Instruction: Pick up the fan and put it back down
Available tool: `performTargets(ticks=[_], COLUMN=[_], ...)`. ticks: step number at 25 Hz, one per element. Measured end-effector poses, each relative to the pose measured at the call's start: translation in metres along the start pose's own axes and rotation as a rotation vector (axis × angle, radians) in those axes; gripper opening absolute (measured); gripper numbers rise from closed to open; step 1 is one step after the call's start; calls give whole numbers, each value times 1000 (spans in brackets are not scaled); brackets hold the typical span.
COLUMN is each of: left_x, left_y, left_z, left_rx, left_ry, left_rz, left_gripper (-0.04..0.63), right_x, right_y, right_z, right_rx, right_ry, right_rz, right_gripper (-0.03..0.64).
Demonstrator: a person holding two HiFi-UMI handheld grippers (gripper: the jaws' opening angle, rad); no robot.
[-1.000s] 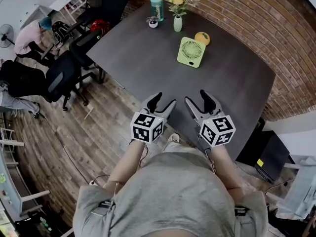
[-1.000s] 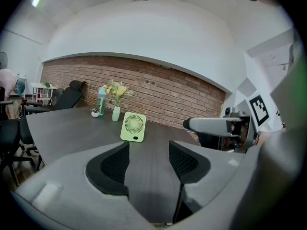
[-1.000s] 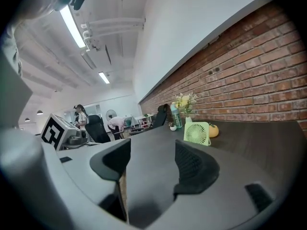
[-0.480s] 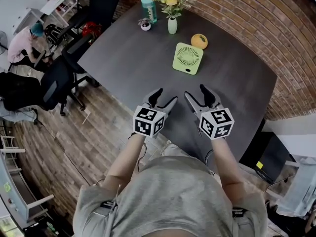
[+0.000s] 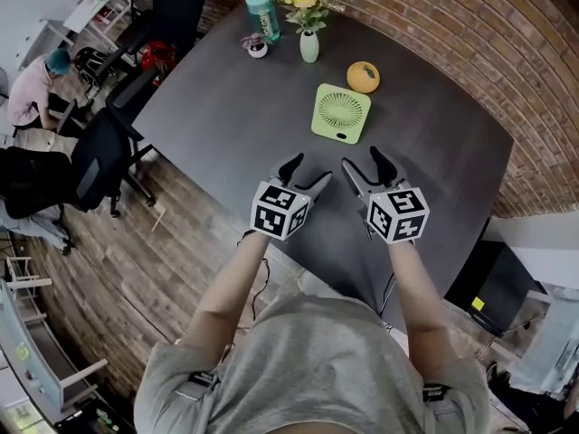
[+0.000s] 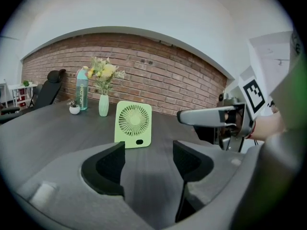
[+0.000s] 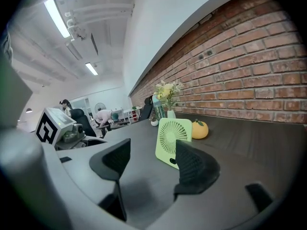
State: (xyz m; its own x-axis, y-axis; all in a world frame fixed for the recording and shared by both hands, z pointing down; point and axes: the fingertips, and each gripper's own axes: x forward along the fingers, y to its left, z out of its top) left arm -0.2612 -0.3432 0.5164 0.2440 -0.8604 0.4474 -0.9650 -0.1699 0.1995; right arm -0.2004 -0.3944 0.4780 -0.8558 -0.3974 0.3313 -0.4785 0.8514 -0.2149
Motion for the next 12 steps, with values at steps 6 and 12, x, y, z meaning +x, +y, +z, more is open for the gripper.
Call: performTargets(ticks=[6,12], left_x=[35,70], left_y=[19,39], left_z=[1,-2], left_rx=[34,53], left_ry=[33,62], left_rz=[10,24], left_gripper=[308,322], right_x=[25,47], right_y=[-26,-52], right_z=[-6,-14], right_rx=[20,60], right_ry=[18,21], right_rz=[-18,-52], right_gripper=[278,279])
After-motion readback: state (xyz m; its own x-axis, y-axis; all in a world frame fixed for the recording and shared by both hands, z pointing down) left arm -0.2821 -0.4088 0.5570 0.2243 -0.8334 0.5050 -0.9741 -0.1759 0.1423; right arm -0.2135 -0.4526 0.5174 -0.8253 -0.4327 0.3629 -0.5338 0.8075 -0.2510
